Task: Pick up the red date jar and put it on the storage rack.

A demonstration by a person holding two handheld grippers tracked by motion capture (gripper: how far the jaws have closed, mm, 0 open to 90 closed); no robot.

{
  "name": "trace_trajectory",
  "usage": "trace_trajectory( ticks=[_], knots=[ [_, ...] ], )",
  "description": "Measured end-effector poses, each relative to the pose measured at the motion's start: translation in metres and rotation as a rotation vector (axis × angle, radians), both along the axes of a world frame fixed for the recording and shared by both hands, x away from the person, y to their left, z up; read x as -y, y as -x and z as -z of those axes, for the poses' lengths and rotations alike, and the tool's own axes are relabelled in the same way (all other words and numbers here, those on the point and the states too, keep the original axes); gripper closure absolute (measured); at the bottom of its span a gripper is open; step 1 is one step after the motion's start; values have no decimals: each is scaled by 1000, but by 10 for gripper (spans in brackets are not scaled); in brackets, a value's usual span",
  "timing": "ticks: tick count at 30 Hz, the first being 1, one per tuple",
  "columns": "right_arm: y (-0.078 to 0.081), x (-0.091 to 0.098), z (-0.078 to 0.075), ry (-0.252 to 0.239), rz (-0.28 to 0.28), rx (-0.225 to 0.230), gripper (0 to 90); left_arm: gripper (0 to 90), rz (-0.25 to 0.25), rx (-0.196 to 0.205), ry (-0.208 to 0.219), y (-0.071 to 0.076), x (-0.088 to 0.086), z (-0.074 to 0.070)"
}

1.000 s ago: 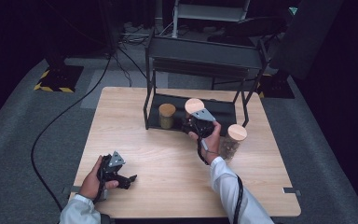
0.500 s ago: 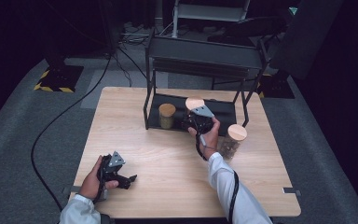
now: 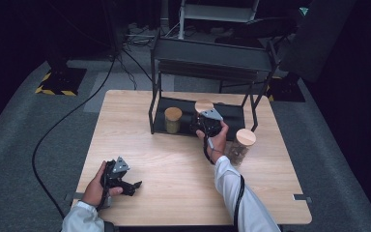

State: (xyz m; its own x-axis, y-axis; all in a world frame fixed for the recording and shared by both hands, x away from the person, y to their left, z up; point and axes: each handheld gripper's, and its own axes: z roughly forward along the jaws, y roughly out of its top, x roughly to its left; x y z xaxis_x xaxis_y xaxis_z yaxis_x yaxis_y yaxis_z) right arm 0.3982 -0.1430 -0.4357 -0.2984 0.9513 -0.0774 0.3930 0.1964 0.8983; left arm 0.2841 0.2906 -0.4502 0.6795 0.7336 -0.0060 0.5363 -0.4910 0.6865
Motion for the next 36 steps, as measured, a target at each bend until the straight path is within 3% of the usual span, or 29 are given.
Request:
trace_trajectory(
  ticks=[23,28,36],
  knots=[
    [-13,0,2,-10,5,-35,249,2,2,1,-1,0,0,0],
    [-15,2,3,-42,28,-51,245,2,1,0,0,0,0,0],
    [-15,0,3,-26,27,-49,238,2,2,0,-1,0,0,0]
  ],
)
